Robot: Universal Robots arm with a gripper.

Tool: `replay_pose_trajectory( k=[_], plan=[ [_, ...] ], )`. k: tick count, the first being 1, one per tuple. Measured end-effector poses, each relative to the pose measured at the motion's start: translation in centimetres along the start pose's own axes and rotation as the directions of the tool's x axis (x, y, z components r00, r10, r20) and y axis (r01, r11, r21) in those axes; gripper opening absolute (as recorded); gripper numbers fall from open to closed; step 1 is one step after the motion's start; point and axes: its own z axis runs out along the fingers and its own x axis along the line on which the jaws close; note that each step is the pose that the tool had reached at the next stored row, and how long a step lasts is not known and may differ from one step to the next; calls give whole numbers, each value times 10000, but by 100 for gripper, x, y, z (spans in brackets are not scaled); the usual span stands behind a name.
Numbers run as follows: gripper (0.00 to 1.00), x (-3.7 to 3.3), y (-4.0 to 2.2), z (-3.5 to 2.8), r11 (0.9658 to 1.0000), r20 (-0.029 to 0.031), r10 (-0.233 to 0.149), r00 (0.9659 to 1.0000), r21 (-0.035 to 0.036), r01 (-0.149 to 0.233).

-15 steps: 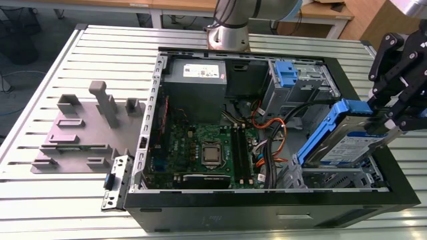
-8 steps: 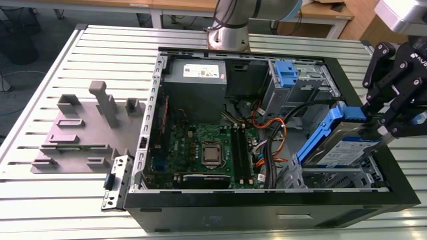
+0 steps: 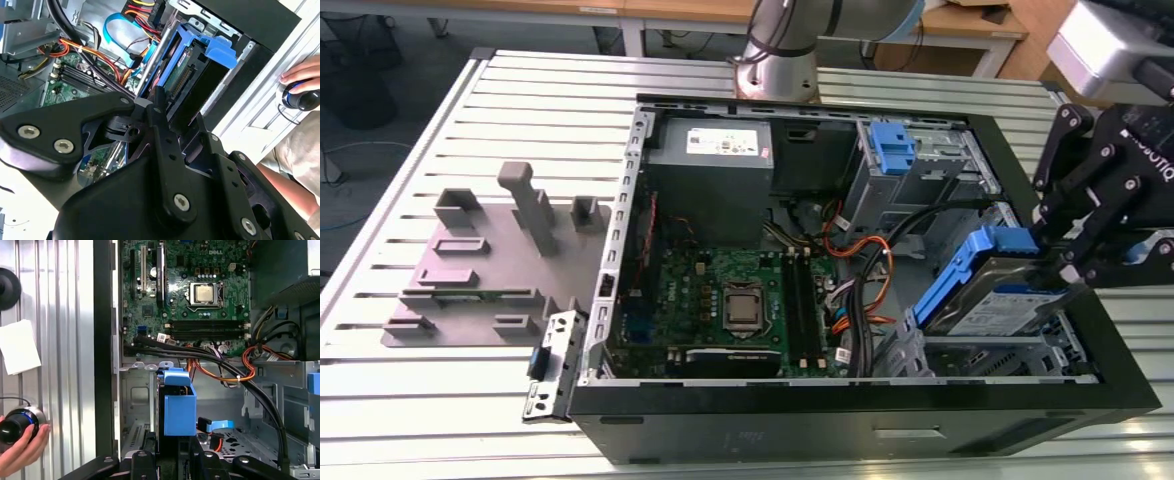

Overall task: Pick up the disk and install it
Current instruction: 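Insert the disk into the insertion slot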

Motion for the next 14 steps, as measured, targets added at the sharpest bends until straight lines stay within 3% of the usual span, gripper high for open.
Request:
replay_pose_trajectory(
  k=[14],
  plan=[
    [35,3,-3,254,10000,0,0,10000,0,0]
  ],
)
